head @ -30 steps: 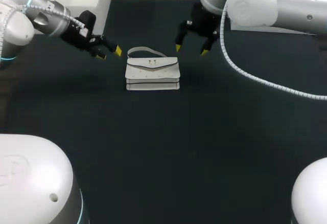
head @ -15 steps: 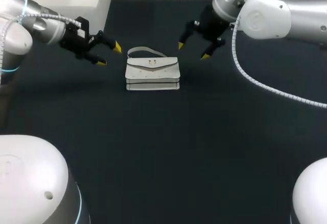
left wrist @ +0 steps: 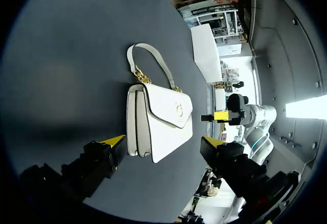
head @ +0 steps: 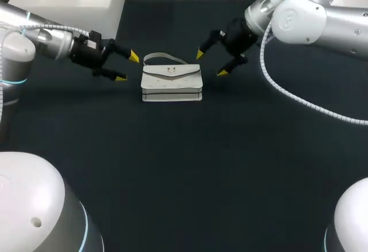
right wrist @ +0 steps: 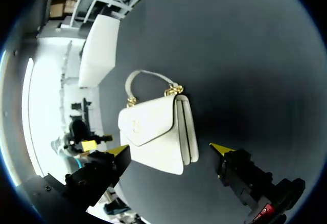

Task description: Pick up the bag, open it, inspect its contents, close it, and place it on the opposite side

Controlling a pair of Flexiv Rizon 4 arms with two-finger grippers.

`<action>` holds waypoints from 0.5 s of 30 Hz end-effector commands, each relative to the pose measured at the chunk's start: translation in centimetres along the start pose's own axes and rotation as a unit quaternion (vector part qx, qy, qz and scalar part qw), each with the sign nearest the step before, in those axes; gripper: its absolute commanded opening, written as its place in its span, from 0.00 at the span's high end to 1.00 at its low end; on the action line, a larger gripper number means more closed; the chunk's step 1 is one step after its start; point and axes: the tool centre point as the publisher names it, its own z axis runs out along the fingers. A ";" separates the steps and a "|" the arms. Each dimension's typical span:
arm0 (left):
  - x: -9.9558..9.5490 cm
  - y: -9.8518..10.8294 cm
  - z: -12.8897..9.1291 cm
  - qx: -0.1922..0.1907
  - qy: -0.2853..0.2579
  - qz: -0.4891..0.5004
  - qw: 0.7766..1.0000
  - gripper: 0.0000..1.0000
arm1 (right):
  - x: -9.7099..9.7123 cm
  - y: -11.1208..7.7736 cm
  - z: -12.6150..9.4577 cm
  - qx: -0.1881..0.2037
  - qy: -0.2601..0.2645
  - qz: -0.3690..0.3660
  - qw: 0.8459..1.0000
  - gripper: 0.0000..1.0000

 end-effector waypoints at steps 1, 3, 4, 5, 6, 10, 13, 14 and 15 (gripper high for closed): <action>-0.5 -1.2 1.8 -0.035 0.016 -0.004 0.999 0.00 | -0.2 0.8 1.0 0.034 0.012 0.001 0.999 0.00; -0.5 -1.4 2.4 -0.038 0.017 -0.007 0.999 0.00 | -0.2 0.8 1.5 0.042 0.015 0.000 0.999 0.00; -0.6 -1.4 2.6 -0.041 0.018 -0.011 0.999 0.00 | -0.2 0.8 1.6 0.047 0.020 0.000 0.999 0.00; -0.6 -1.4 2.8 -0.043 0.021 -0.012 0.999 0.00 | -0.3 0.8 1.8 0.050 0.022 -0.001 0.999 0.00; -0.6 -1.5 3.0 -0.044 0.021 -0.013 0.999 0.00 | -0.3 0.9 1.9 0.054 0.025 -0.001 0.998 0.00; -0.8 -1.5 3.5 -0.045 0.032 -0.020 0.998 0.00 | -0.3 1.0 2.5 0.076 0.054 -0.002 0.996 0.00; -0.8 -1.6 3.7 -0.044 0.038 -0.024 0.998 0.00 | -0.4 1.1 3.0 0.082 0.069 -0.001 0.994 0.00; -0.8 -1.6 3.8 -0.043 0.042 -0.025 0.998 0.00 | -0.5 1.2 3.2 0.086 0.078 -0.001 0.993 0.04; -0.7 -1.6 3.9 -0.044 0.043 -0.026 0.998 0.00 | -0.5 1.2 3.4 0.091 0.086 0.000 0.992 0.07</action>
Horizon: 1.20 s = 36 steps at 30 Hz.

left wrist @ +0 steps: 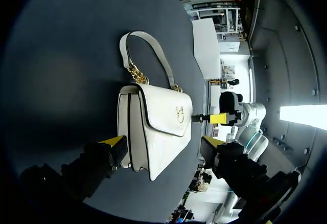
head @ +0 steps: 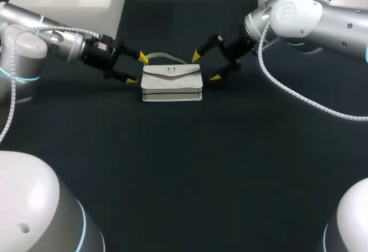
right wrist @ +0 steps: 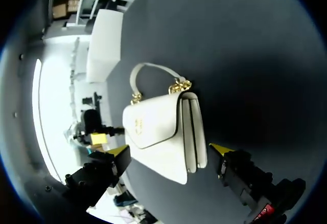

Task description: Pick up the bag, open it, inspect its contents, close it, and place it on the opposite side

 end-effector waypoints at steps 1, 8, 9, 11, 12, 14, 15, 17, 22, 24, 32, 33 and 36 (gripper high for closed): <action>-0.4 -0.5 0.6 -0.010 0.012 -0.002 1.000 0.00 | -0.6 1.0 0.8 0.051 0.028 -0.002 0.998 0.11; -0.4 -0.8 1.2 -0.012 0.028 -0.009 0.999 0.00 | -0.3 1.2 1.9 0.068 0.045 -0.006 0.997 0.20; -0.4 -0.9 1.3 -0.013 0.032 -0.010 0.999 0.00 | -0.3 1.2 2.1 0.071 0.049 -0.005 0.996 0.20; -0.4 -1.0 1.5 -0.013 0.034 -0.012 0.999 0.00 | -0.1 1.4 2.3 0.072 0.051 -0.005 0.996 0.22; -0.4 -1.0 1.6 -0.012 0.036 -0.014 0.999 0.01 | 0.0 1.5 2.3 0.074 0.055 -0.006 0.996 0.24; -0.5 -1.1 1.8 -0.011 0.043 -0.018 0.999 0.04 | 0.3 1.5 2.4 0.077 0.062 -0.009 0.995 0.26; -0.5 -1.2 1.8 -0.013 0.049 -0.022 0.998 0.05 | 0.4 1.6 2.5 0.078 0.062 -0.009 0.995 0.26; -0.6 -1.4 1.9 -0.014 0.055 -0.027 0.998 0.06 | 0.5 1.6 2.6 0.079 0.062 -0.010 0.995 0.27; -0.7 -1.7 2.2 -0.014 0.065 -0.035 0.997 0.22 | 0.5 1.7 3.1 0.083 0.065 -0.009 0.994 0.31; -0.6 -1.7 2.3 -0.014 0.066 -0.036 0.997 0.26 | 0.5 1.7 3.1 0.084 0.066 -0.009 0.994 0.33; -0.7 -2.3 2.8 -0.009 0.060 -0.040 0.997 0.44 | 0.7 1.7 3.6 0.088 0.070 -0.010 0.994 0.42; -0.8 -2.4 2.9 -0.008 0.059 -0.042 0.997 0.45 | 0.7 1.7 3.7 0.089 0.071 -0.010 0.993 0.42; -1.2 -2.6 3.0 -0.006 0.061 -0.048 0.997 0.51 | 0.5 1.6 4.1 0.091 0.073 -0.008 0.993 0.40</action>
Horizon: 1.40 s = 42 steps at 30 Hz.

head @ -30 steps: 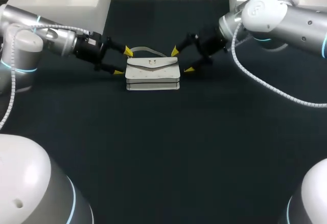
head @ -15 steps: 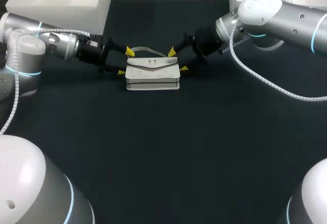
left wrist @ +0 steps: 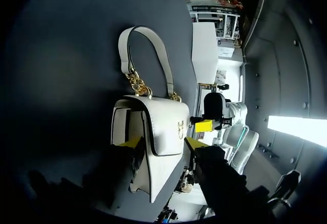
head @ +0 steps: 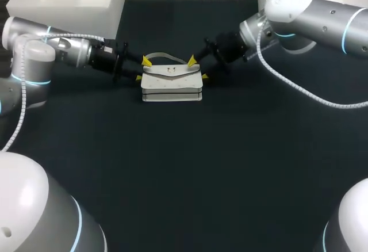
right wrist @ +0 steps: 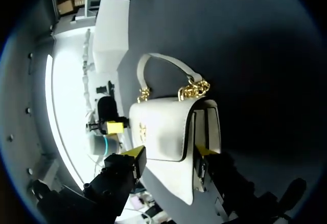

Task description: Pick up the bag, open it, inspect its contents, close it, and place it on the opposite side

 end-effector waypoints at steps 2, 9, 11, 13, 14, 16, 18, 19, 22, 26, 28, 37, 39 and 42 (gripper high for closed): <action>-0.7 -0.6 0.4 -0.002 0.007 -0.007 1.000 0.56 | -0.4 0.5 0.6 0.029 0.004 0.003 1.000 0.38; -1.1 -0.7 0.5 -0.001 0.010 -0.014 1.000 0.67 | -0.7 0.3 0.8 0.031 0.011 0.007 0.999 0.42; -1.1 -0.7 0.5 0.001 0.010 -0.014 1.000 0.82 | -0.8 0.2 0.8 0.031 0.013 0.008 0.999 0.51; -1.1 -0.7 0.5 0.002 0.009 -0.013 1.000 1.00 | -0.9 0.1 0.9 0.032 0.015 0.009 0.999 0.54; -1.1 -0.7 0.5 0.002 0.008 -0.013 1.000 1.00 | -1.0 0.1 1.0 0.032 0.016 0.010 0.999 0.56; -1.2 -0.6 0.5 0.002 0.007 -0.011 1.000 1.00 | -1.2 0.0 1.1 0.033 0.017 0.012 0.999 0.61; -1.2 -0.6 0.5 0.002 0.005 -0.010 1.000 1.00 | -1.3 0.0 1.2 0.033 0.019 0.015 0.999 0.78; -1.3 -0.5 0.5 0.001 0.004 -0.008 1.000 1.00 | -1.4 0.0 1.3 0.033 0.020 0.016 0.999 0.97; -1.4 -0.5 0.6 0.000 0.002 -0.005 1.000 1.00 | -1.4 0.0 1.3 0.030 0.024 0.019 0.999 1.00; -1.5 -0.4 0.5 0.000 0.003 -0.002 1.000 1.00 | -1.5 -0.1 1.1 0.025 0.031 0.020 0.999 1.00; -1.3 -0.3 0.3 0.000 0.006 0.003 1.000 1.00 | -1.2 -0.2 0.8 0.020 0.036 0.015 0.999 1.00; -1.1 -0.4 0.3 0.006 0.013 0.014 1.000 0.65 | -1.3 -0.1 0.2 -0.007 0.081 0.020 0.997 0.40; -1.5 -0.5 0.5 0.007 0.013 0.010 1.000 0.69 | -1.4 -0.1 0.4 -0.006 0.082 0.022 0.996 0.48; -1.8 -0.6 0.6 0.007 0.014 0.006 1.000 0.73 | -1.6 -0.1 0.7 -0.004 0.084 0.025 0.996 0.53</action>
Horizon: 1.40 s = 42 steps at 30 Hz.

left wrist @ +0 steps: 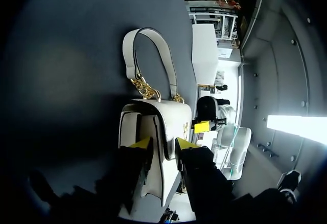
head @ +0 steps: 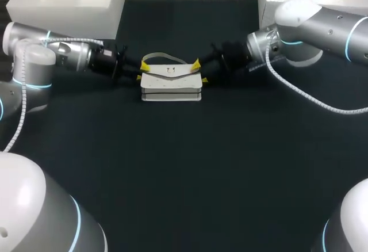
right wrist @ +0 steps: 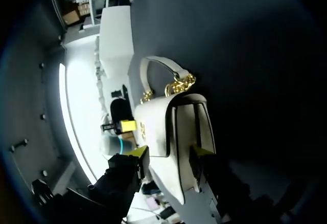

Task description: Pick up the bag, open it, inspect its contents, close it, and place it on the opposite side

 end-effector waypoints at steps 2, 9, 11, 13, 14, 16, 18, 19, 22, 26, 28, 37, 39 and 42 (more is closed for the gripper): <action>-0.7 -0.2 0.4 0.001 0.007 -0.003 1.000 0.85 | -0.5 0.2 0.5 0.003 0.005 0.004 1.000 0.55; -0.8 -0.4 0.5 0.003 0.007 -0.003 1.000 1.00 | -0.3 0.3 0.5 -0.001 0.012 0.007 1.000 1.00; -0.7 -0.3 0.4 0.002 0.007 0.000 1.000 1.00 | -0.2 0.4 0.4 -0.002 0.014 0.007 1.000 1.00; -0.5 -0.1 0.3 0.002 0.008 0.005 1.000 1.00 | -0.1 0.3 0.3 -0.002 0.015 0.006 1.000 1.00; -0.4 -0.1 0.2 0.001 0.007 0.008 1.000 1.00 | -0.1 0.3 0.3 -0.002 0.015 0.005 1.000 1.00; -0.1 0.0 -0.1 0.002 0.006 0.013 1.000 0.96 | 0.1 0.2 0.2 -0.003 0.016 0.001 1.000 1.00; 0.4 0.2 -0.4 0.005 0.005 0.020 1.000 0.49 | 0.4 0.0 0.0 0.002 0.016 -0.006 1.000 1.00; 0.6 0.3 -0.5 0.005 0.005 0.025 1.000 0.16 | 0.5 -0.1 -0.1 0.001 0.016 -0.008 1.000 1.00; 1.3 0.7 -1.1 0.010 0.004 0.036 0.999 0.00 | 0.8 -0.4 -0.5 -0.003 0.017 -0.011 1.000 0.55; 1.9 1.2 -1.9 0.014 0.013 0.047 0.999 0.00 | 1.1 -0.9 -1.1 -0.008 0.021 -0.019 1.000 0.05; 2.1 1.7 -2.5 0.017 0.015 0.051 0.998 0.00 | 1.1 -1.2 -1.3 -0.010 0.021 -0.021 1.000 0.11; 1.8 2.7 -4.5 0.032 0.008 0.054 0.998 0.00 | 0.5 -2.3 -1.3 -0.006 0.023 -0.023 0.999 0.57; 1.5 2.7 -5.0 0.039 0.004 0.052 0.998 0.00 | 0.4 -2.6 -1.2 -0.005 0.024 -0.023 0.999 0.64; 1.2 2.7 -5.6 0.046 -0.001 0.048 0.998 0.00 | 0.3 -2.9 -1.0 0.001 0.024 -0.024 0.999 0.68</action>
